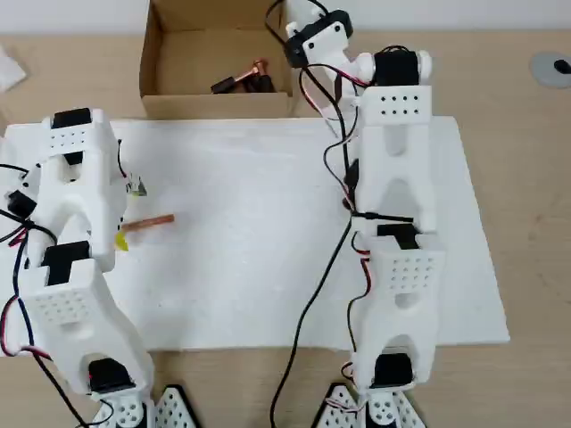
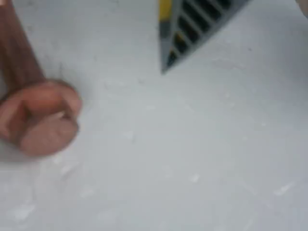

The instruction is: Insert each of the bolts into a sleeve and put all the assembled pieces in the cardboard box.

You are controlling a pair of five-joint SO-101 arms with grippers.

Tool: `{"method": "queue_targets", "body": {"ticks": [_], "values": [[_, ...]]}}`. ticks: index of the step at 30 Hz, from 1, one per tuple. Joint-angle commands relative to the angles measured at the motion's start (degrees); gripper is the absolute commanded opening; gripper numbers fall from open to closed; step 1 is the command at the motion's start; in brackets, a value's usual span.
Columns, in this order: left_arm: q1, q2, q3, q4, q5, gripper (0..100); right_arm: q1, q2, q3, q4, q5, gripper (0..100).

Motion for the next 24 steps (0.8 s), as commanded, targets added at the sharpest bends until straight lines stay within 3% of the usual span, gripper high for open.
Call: {"method": "queue_targets", "body": {"ticks": [1, 9, 16, 24], "values": [[0.4, -0.1, -3.3, -0.2, -0.2, 42, -0.1, -4.3, 0.9, 0.9, 0.4, 39.7], [-0.7, 0.0, -4.0, -2.6, -0.5, 41, -0.4, -4.3, 5.8, -0.4, 0.4, 39.8], [-3.4, 0.0, -3.1, -13.2, -7.3, 34, -0.5, -4.3, 6.4, -0.6, 0.4, 39.8], [-2.0, -0.5, -2.6, -12.7, -6.5, 30, -0.3, -4.3, 6.4, -0.6, 0.4, 39.8]]}}
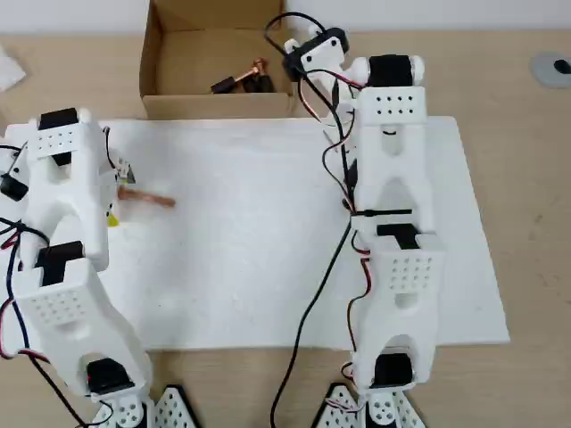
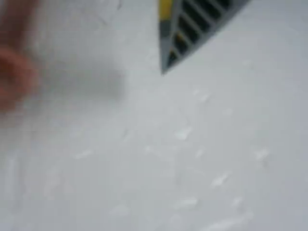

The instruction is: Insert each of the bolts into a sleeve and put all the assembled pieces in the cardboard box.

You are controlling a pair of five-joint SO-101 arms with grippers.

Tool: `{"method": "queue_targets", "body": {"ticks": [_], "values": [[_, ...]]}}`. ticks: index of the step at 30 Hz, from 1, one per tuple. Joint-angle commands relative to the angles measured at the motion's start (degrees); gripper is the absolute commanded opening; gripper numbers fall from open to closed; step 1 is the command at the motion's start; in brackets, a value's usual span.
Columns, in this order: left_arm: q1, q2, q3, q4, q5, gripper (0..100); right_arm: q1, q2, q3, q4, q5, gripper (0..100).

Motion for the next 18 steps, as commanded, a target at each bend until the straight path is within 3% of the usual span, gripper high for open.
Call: {"method": "queue_targets", "body": {"ticks": [1, 5, 11, 18], "values": [[0.4, -0.8, -1.9, 0.7, 1.0, 30, -0.1, -4.3, 0.0, -0.5, 0.4, 39.8], [0.4, -2.5, -4.7, 2.9, 1.8, 30, -0.1, -4.3, 0.0, -0.5, 0.5, 39.8], [1.2, -6.2, -5.5, -3.5, 4.7, 30, -0.1, -4.3, 0.0, -0.5, 1.3, 39.8], [5.7, -4.5, -5.5, -3.8, 4.6, 42, -0.1, -4.2, 0.0, -0.5, 1.4, 39.8]]}}
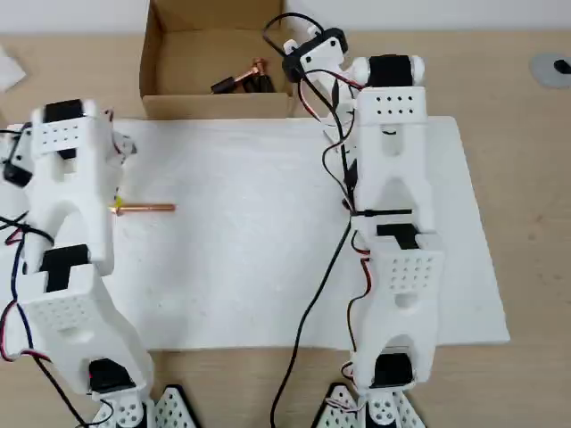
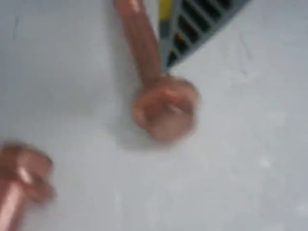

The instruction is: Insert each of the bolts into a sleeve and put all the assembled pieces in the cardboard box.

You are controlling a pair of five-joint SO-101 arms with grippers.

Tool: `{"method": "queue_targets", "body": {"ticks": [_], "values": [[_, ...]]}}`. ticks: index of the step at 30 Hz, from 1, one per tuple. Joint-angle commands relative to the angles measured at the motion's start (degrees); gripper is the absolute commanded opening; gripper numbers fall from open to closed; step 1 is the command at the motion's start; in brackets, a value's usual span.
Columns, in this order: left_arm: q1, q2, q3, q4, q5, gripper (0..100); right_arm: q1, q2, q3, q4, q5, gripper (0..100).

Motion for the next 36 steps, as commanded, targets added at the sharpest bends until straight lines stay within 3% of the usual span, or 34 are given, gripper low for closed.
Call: {"method": "queue_targets", "body": {"ticks": [1, 9, 19, 36], "values": [[2.5, -1.5, -2.9, -0.4, 0.4, 43, -0.1, -4.2, 0.0, -0.5, 1.0, 39.8], [1.7, 1.2, 1.0, 1.3, 1.1, 43, 0.0, -4.2, 0.1, -0.6, 2.2, 39.8], [1.2, 1.2, 3.7, 3.5, 10.3, 43, 0.0, 0.2, -0.4, -1.2, 2.9, 39.8], [-1.2, 1.2, 3.8, 6.1, 11.8, 43, -0.1, 0.8, -0.2, -3.5, 3.0, 39.8]]}}
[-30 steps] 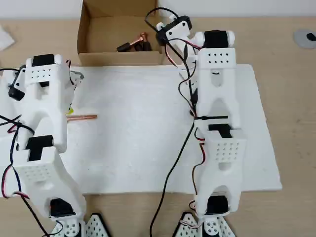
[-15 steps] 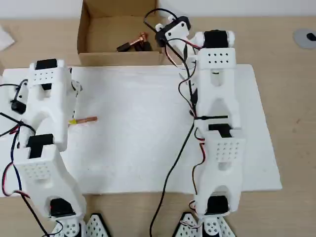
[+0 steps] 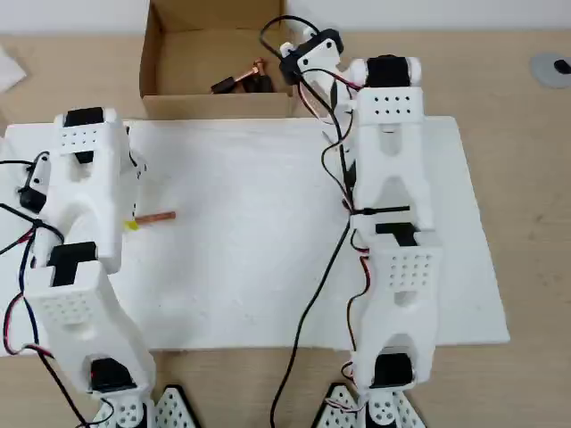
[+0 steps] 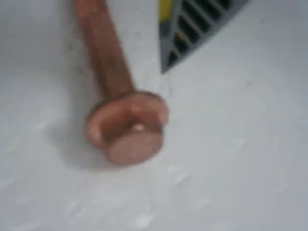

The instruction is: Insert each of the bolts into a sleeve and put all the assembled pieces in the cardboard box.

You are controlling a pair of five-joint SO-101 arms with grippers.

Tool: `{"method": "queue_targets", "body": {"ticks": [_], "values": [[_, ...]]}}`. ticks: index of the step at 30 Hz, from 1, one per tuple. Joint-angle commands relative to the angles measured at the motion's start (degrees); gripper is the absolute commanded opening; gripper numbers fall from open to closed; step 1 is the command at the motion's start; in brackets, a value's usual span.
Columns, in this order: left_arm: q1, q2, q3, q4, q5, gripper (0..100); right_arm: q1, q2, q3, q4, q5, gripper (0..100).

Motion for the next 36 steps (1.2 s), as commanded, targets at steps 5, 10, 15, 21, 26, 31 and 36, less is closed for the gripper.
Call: {"method": "queue_targets", "body": {"ticks": [5, 10, 15, 21, 26, 31, 36], "values": [[-4.4, 0.1, -0.5, 0.3, 0.4, 43, -0.1, -0.6, -0.3, -0.9, 0.5, 39.8], [-4.2, 0.1, 1.4, -3.3, 0.4, 43, -0.2, -0.6, -0.5, -0.9, 0.5, 39.8], [-4.2, 0.1, 3.8, -6.1, 0.3, 43, -0.1, -0.7, -0.5, -0.8, 0.5, 39.8], [-2.4, 0.3, 4.0, -5.9, 0.3, 43, -0.1, -0.7, -0.5, -0.8, 0.5, 39.8], [0.4, 3.0, 3.3, -6.2, -1.8, 43, -0.1, -0.7, -0.5, -0.8, 0.4, 39.8], [0.6, 6.9, -0.4, -6.0, -2.5, 29, -0.1, -0.8, -0.5, -0.6, 0.4, 39.8], [-2.2, 9.6, -3.7, -6.1, -6.2, 5, -0.1, -0.8, -0.5, -0.6, 0.2, 39.8]]}}
